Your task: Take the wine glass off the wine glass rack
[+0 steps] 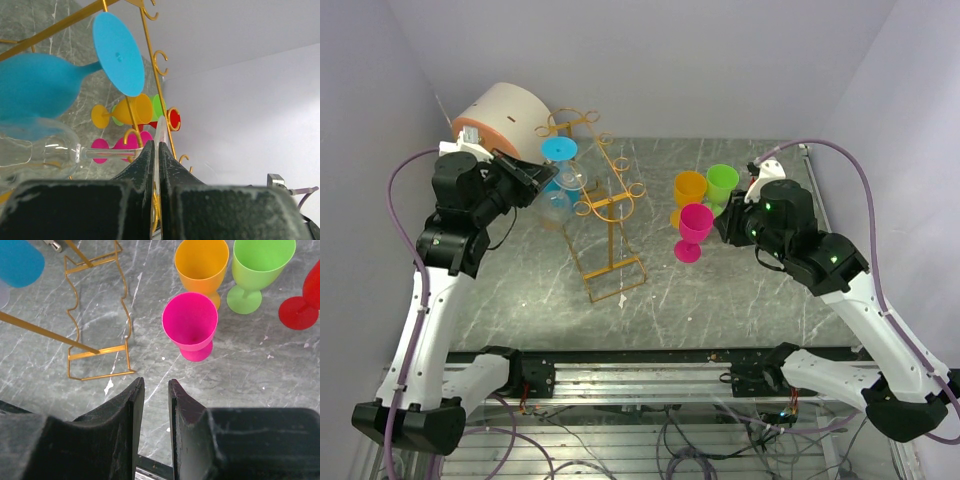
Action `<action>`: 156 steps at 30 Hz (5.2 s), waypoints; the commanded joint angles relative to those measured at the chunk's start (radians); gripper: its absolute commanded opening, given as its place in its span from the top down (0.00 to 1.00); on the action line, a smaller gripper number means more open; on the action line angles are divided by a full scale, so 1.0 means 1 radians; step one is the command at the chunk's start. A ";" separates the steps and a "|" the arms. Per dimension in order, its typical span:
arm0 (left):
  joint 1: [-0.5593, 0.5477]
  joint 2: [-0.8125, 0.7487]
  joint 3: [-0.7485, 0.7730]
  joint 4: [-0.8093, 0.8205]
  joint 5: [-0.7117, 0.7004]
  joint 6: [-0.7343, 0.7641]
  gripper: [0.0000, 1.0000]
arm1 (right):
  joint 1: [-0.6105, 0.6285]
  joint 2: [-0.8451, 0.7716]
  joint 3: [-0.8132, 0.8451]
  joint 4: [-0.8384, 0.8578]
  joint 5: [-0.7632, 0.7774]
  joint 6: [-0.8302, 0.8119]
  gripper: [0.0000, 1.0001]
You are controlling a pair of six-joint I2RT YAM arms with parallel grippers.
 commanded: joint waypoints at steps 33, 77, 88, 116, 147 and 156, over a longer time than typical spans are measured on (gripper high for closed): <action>0.005 -0.114 -0.086 0.018 -0.080 -0.066 0.93 | 0.003 -0.016 -0.023 0.051 0.003 -0.012 0.74; 0.005 -0.197 -0.110 0.078 -0.129 -0.224 0.93 | 0.003 -0.009 -0.073 0.082 0.000 -0.006 0.74; 0.004 -0.184 -0.072 0.074 -0.133 -0.224 0.93 | 0.002 -0.008 -0.066 0.077 0.003 -0.011 0.74; 0.004 -0.329 0.121 -0.121 -0.171 -0.185 0.93 | 0.002 -0.046 -0.048 0.183 -0.303 -0.017 0.74; 0.002 -0.432 -0.077 0.877 0.332 -0.667 0.93 | 0.010 0.183 -0.144 1.466 -1.212 0.556 0.44; 0.003 -0.412 -0.154 1.128 0.326 -0.824 0.93 | 0.011 0.367 -0.048 1.999 -1.242 0.858 0.42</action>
